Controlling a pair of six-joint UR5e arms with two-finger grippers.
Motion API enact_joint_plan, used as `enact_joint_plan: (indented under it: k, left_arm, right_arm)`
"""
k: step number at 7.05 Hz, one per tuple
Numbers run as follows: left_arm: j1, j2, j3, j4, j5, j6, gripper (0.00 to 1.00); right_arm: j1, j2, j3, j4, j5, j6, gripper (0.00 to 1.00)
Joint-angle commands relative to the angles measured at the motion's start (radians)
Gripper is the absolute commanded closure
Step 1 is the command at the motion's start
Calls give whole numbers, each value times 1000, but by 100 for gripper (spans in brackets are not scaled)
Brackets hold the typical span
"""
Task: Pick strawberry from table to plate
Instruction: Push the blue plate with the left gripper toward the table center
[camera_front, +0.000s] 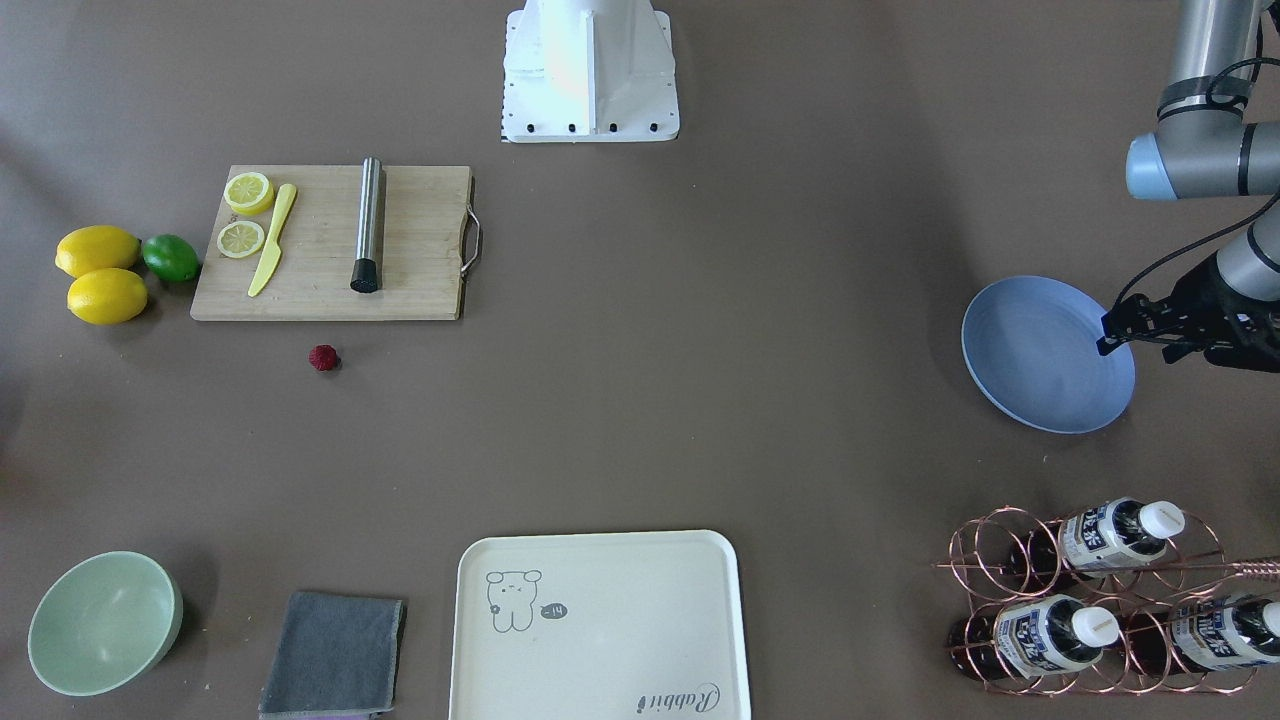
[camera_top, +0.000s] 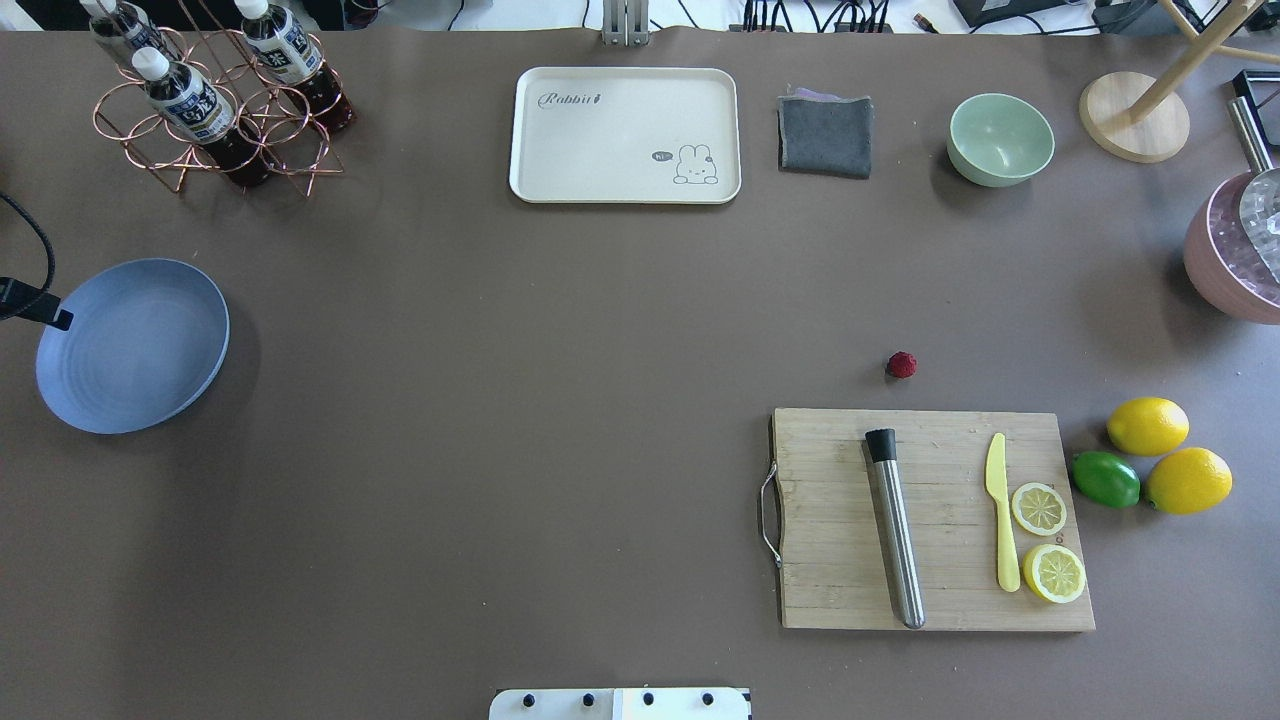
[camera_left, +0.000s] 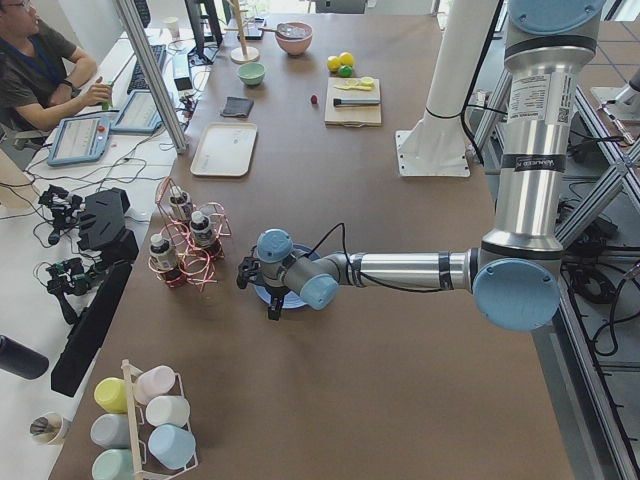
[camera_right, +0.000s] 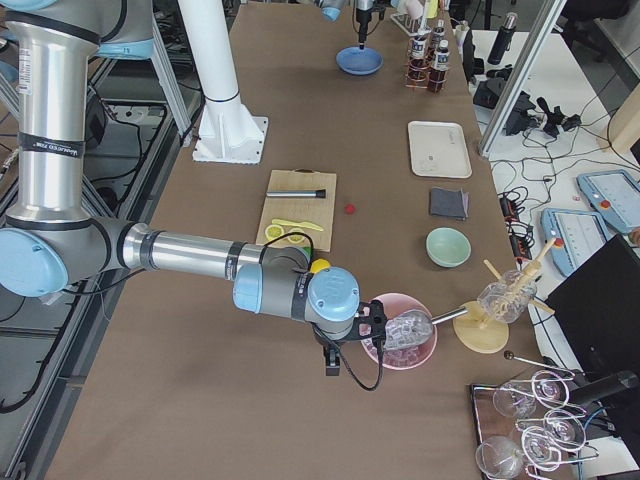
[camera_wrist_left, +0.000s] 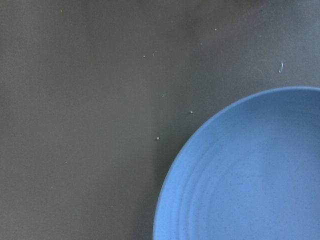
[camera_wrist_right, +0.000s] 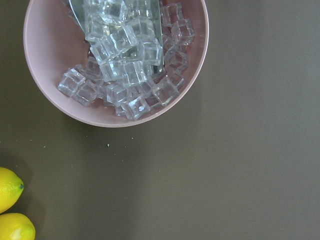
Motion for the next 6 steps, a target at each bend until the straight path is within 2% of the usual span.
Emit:
enact_joint_plan:
  k: [1, 3, 6]
  left_arm:
    - [2, 0, 27, -20, 1, -4, 13]
    - [4, 0, 33, -20, 1, -7, 31]
    - [7, 0, 34, -22, 1, -48, 50]
  right_arm:
    - [0, -1, 4, 0, 0, 2, 0]
    - [0, -2, 7, 0, 0, 2, 0]
    - [0, -2, 9, 0, 0, 2, 0]
